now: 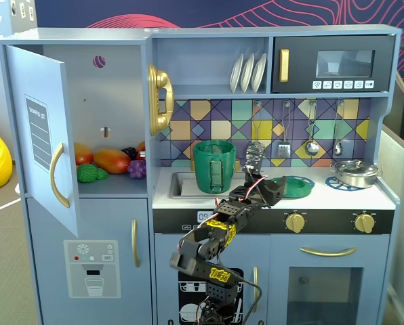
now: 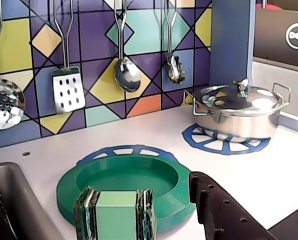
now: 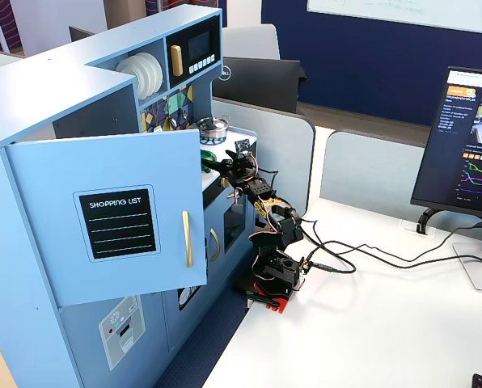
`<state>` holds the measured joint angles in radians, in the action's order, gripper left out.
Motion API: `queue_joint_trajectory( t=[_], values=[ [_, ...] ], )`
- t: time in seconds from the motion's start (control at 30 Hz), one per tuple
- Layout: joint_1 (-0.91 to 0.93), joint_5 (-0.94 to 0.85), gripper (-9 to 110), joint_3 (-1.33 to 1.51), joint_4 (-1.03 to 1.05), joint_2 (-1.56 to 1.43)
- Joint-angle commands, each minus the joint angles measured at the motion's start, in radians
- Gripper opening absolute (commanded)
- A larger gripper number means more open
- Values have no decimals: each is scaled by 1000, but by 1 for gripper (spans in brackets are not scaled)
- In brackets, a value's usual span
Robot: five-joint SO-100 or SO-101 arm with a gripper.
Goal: Pick up the lid from the counter and put it on the green recipient
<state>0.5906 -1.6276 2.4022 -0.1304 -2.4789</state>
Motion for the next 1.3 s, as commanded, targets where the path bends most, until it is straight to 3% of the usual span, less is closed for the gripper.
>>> queue_joint_trajectory(
  t=[0.0,0.43,0.9,1.27],
  values=[
    [-12,3,43,-109,-54,66],
    [-57,-11,42,-216,-114,255],
    [-41,3,43,-147,-261,333],
    [-15,-6,41,-117,-256,364]
  ],
)
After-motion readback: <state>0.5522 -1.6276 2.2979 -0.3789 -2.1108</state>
